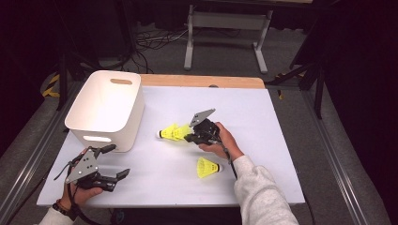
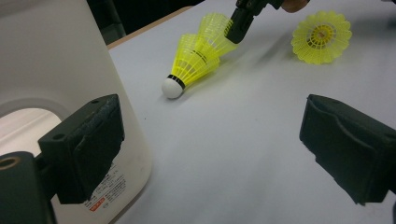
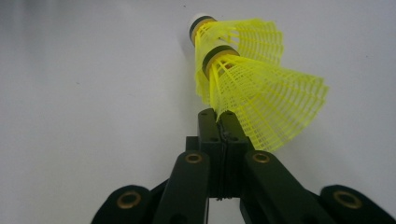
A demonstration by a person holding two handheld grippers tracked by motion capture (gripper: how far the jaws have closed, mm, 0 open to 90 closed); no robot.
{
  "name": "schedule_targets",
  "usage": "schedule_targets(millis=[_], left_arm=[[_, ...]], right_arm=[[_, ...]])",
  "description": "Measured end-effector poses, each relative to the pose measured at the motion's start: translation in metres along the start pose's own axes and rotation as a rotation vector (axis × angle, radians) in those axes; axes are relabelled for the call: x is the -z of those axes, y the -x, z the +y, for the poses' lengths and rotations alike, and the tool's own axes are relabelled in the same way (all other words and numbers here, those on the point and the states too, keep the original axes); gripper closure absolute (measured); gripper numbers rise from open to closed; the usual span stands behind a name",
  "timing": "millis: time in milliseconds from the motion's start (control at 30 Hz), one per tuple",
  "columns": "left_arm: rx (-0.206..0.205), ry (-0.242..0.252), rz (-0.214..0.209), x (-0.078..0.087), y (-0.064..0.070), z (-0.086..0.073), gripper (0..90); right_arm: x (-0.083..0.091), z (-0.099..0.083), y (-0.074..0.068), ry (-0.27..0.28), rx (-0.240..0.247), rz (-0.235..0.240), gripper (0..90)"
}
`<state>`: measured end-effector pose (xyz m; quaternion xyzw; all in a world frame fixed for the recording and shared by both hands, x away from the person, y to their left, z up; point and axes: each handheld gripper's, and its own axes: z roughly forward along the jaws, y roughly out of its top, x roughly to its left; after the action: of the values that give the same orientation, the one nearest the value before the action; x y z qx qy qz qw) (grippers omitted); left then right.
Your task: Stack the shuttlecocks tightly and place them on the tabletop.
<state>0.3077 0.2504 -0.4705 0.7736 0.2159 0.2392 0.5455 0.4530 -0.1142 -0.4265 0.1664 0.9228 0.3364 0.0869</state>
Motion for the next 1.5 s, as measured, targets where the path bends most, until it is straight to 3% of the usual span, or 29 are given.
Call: schedule_targets(millis=[400, 667, 933, 1233, 1500], left_arm=[[-0.002, 0.0, -0.012, -0.001, 0.001, 0.0, 7.2], [-0.005, -0.005, -0.023, -0.003, 0.002, 0.0, 7.3], [-0.006, -0.003, -0.024, -0.002, 0.002, 0.0, 7.4], [-0.011, -0.013, -0.028, -0.003, 0.002, 0.0, 7.5], [-0.022, -0.015, -0.027, -0.004, 0.004, 0.0, 7.6]], right_arm=[[-0.01, 0.002, -0.003, -0.011, 0.002, -0.012, 90.0], [-0.017, 0.004, -0.007, -0.007, 0.021, 0.028, 90.0], [-0.021, 0.004, -0.009, -0.017, 0.02, 0.03, 88.4], [-0.022, 0.003, -0.012, -0.012, 0.025, 0.019, 75.6], [-0.007, 0.002, -0.012, 0.024, 0.012, -0.046, 62.8]])
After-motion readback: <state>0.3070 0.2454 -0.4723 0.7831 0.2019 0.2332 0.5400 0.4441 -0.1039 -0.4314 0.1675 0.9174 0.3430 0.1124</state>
